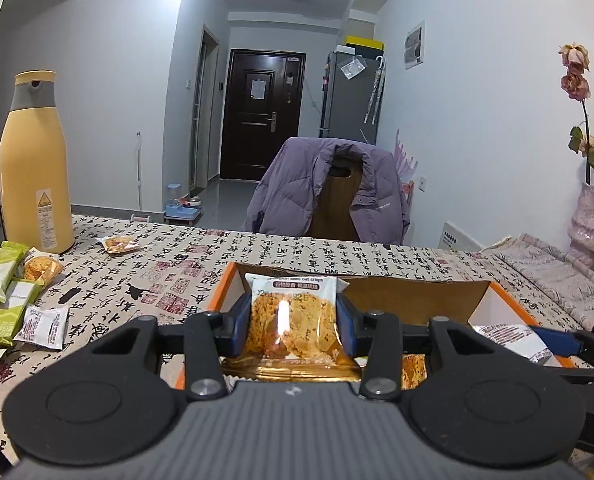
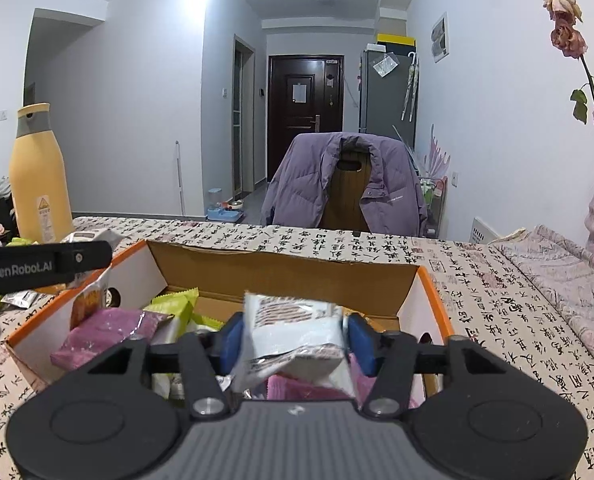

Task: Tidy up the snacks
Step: 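Lower both packets into the orange box and open both grippers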

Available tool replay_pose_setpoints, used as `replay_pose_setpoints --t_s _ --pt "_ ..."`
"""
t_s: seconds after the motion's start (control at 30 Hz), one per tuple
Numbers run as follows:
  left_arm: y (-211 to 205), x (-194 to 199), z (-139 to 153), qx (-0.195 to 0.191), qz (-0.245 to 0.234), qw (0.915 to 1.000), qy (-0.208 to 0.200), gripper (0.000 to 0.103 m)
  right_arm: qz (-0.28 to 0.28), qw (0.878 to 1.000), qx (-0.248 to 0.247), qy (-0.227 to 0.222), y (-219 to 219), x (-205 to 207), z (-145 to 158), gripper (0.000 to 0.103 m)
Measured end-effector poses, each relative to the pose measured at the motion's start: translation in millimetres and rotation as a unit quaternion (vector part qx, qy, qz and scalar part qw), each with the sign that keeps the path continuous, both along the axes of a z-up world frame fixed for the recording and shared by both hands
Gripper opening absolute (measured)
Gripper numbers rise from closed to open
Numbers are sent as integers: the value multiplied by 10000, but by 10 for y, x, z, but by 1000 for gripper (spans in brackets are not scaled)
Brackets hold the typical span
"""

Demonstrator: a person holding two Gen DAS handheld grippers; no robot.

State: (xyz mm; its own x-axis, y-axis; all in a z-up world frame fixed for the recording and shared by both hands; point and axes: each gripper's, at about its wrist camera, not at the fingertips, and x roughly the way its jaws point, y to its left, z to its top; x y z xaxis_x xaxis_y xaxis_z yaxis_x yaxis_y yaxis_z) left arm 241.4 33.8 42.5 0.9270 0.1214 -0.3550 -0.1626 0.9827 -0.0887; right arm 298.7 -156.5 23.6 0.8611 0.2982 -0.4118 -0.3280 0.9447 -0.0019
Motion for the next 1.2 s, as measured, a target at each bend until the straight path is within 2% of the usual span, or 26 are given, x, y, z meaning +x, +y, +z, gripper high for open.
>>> replay_pose_setpoints --t_s 0.07,0.1,0.17,0.2,0.23,0.4,0.7,0.97,1.2 --pt "12 -4 -3 -20 -9 10000 -17 48 10 10000 -36 1 1 -13 -15 67" --pt "13 -9 -7 -45 -23 10000 -43 53 3 10000 -43 6 0 -26 -17 80" --pt "26 -30 -6 -108 -9 9999 -107 78 -42 10000 -33 -18 -14 -38 -24 101" --pt "38 -52 -7 -154 22 9997 -162 101 -73 10000 -21 -45 -23 -44 -24 103" --pt "39 -80 -6 -181 66 9995 -266 103 -87 10000 -6 -45 -31 -45 -22 103" --pt "19 -130 19 -111 58 9992 -387 103 -100 9999 69 27 -60 -48 -36 103" --pt "-26 -191 145 -92 112 9985 -525 103 -140 9998 62 -105 -80 -125 94 103" --pt "-58 -390 366 -199 83 9978 -619 103 -167 9995 38 -259 -175 -358 275 103" --pt "-92 -626 372 -174 1 9985 -522 103 -197 9996 -8 -210 -303 -595 273 103"
